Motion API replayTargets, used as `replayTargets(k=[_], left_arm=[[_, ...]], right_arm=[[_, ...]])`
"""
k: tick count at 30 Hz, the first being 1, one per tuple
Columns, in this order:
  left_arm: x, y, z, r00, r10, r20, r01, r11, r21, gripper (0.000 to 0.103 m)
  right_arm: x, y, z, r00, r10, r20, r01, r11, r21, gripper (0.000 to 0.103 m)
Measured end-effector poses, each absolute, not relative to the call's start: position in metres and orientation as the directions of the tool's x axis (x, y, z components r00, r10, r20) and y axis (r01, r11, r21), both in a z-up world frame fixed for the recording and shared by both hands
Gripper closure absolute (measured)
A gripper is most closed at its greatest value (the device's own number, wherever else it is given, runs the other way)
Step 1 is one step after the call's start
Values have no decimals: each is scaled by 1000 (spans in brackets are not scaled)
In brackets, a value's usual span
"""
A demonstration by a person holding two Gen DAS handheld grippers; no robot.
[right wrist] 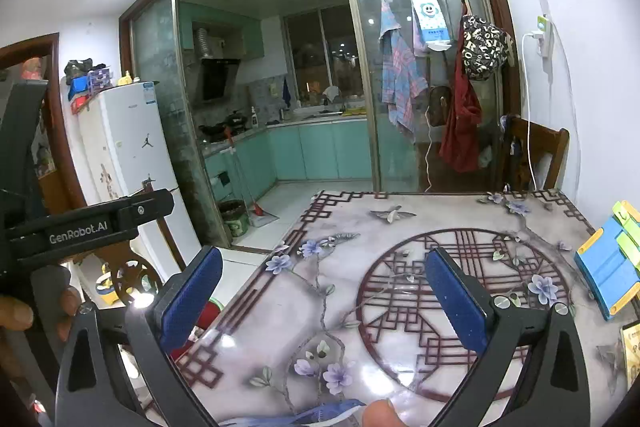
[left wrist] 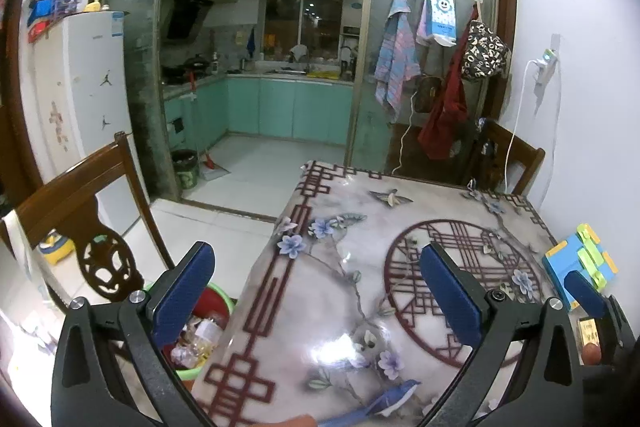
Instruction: Collect trash
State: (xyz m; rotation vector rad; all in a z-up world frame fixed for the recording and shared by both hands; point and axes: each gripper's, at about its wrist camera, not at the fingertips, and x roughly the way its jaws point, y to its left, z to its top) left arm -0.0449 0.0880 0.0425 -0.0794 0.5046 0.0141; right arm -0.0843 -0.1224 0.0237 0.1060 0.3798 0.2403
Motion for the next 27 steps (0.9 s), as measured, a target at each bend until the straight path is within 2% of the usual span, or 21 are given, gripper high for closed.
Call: replayTargets(k=[27], left_arm=[[-44, 84, 42, 863, -8, -505, -30, 997, -66, 0]], right_arm=[[-83, -120, 18, 887, 270, -373, -232, 962, 144, 1]])
